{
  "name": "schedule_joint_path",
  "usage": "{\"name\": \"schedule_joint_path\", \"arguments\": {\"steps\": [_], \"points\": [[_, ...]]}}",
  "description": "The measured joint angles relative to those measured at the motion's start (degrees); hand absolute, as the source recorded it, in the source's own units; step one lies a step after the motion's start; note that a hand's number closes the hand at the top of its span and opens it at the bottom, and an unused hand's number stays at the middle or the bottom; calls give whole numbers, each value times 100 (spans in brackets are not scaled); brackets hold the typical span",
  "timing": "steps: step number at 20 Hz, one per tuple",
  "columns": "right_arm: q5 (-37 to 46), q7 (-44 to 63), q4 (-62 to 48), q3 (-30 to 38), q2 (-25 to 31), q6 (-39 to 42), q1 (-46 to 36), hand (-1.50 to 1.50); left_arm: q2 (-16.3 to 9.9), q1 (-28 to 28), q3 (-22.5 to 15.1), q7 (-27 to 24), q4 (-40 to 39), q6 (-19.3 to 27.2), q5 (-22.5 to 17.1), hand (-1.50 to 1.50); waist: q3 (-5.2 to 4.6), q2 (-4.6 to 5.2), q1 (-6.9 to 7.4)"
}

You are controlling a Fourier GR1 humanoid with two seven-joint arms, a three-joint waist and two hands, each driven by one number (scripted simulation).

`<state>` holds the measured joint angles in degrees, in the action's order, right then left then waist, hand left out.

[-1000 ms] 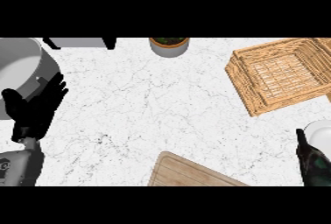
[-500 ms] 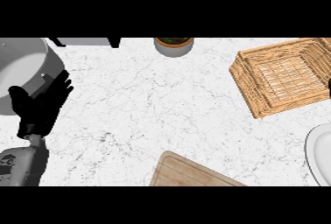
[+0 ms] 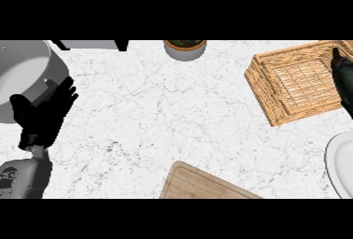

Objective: Pick the eggplant from the cutting board and place it in the basket

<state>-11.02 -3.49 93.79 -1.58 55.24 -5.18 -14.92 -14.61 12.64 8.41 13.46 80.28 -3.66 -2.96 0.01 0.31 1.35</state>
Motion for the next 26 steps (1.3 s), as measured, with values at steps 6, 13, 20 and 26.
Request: {"name": "schedule_joint_path", "arguments": {"steps": [6,13,20,26], "points": [[468,-428,-1267,-26,-703,128,-651,-150,-23,45,96,-43,-123,-32,-14,0,0,-4,-46],[944,-542,-2743,63,-1273,91,-1513,-150,-1,-4,92,-180,-172,-28,81,0,1,-9,-49],[988,-1299,-3689,461,-1547,564,-1998,-150,21,61,130,-118,-206,-20,90,0,2,-17,-78],[161,-951,-4355,1370,-1385,895,-2299,-150,1,16,170,-56,-117,-43,43,0,3,-22,-74]]}}
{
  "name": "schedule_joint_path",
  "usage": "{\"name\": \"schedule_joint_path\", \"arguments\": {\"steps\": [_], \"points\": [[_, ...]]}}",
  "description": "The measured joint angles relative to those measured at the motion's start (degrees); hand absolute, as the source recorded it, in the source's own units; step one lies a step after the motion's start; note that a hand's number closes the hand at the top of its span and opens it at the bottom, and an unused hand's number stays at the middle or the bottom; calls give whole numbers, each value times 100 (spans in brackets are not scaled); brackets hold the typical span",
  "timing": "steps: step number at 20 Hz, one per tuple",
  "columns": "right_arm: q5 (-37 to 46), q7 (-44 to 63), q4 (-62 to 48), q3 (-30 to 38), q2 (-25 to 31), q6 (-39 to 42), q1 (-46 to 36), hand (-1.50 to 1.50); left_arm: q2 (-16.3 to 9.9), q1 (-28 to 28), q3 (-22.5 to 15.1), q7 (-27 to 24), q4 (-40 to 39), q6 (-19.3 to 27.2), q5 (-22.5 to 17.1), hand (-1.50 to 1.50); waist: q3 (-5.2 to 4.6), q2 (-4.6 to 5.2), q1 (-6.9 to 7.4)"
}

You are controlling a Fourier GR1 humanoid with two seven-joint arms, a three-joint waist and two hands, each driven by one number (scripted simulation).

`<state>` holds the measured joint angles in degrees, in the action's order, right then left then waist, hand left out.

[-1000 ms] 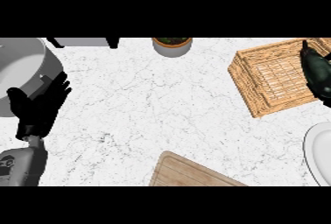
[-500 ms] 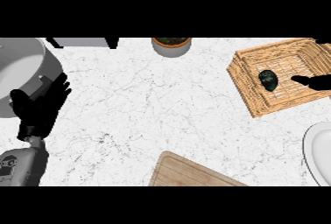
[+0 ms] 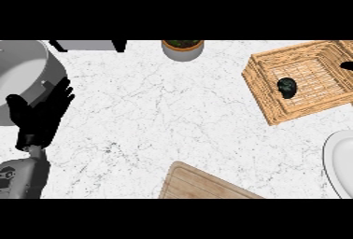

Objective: Pick the eggplant from the cutting board and place it in the basket

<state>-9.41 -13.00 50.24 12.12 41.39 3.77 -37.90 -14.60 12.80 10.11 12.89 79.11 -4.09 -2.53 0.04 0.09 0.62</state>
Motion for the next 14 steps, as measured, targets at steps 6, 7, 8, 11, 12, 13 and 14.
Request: {"name": "schedule_joint_path", "arguments": {"steps": [6,7,8,11,12,13,14], "points": [[-604,-22,-1335,833,704,825,-248,-150,-32,25,0,23,77,-74,-40,0,8,37,59],[-643,-67,-1570,914,876,1050,-248,-150,-19,2,-7,-20,81,-75,-31,0,9,45,71],[-692,-121,-1770,986,1026,1311,-214,-150,-54,28,16,23,94,-96,-55,0,10,48,70],[-685,-348,-2294,1081,1489,2019,-114,-150,18,48,-43,5,90,-71,-23,0,19,76,92],[-638,-429,-2438,1077,1633,2207,-75,-150,41,43,-65,26,130,-47,-8,0,22,81,111],[-614,-563,-2561,1083,1726,2419,-4,-150,59,52,-69,27,124,-33,-5,0,27,93,120],[-585,-659,-2684,1085,1833,2609,36,-150,73,98,-76,57,130,-4,4,0,31,101,128]]}}
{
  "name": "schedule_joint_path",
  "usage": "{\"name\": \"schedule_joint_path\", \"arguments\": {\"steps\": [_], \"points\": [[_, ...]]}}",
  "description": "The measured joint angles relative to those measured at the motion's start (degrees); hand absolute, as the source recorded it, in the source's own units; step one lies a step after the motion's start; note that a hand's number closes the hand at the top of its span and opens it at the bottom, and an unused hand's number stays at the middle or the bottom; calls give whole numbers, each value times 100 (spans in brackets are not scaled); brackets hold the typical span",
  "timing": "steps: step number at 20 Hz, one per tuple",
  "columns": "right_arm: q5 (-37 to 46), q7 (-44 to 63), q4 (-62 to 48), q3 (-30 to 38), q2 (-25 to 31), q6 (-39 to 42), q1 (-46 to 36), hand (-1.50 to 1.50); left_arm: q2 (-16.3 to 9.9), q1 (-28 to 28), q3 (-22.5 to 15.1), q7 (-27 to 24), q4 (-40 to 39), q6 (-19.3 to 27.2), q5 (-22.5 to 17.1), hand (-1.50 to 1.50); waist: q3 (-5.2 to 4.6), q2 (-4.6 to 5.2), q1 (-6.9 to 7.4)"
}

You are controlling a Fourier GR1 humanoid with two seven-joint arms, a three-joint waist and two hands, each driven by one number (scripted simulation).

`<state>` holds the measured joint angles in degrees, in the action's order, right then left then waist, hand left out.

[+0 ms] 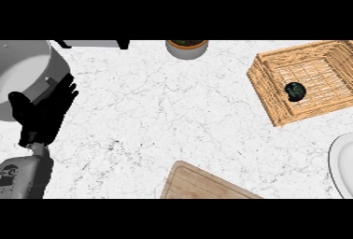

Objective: Pick the eggplant from the cutting board and place it in the basket

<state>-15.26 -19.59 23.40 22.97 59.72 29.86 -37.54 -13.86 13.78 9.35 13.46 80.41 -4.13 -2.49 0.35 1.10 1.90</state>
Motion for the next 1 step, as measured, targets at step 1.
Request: {"name": "schedule_joint_path", "arguments": {"steps": [1], "points": [[47,-126,-110,-10,52,120,54,-150,-5,57,5,19,-29,-3,-8,0,3,12,10]]}}
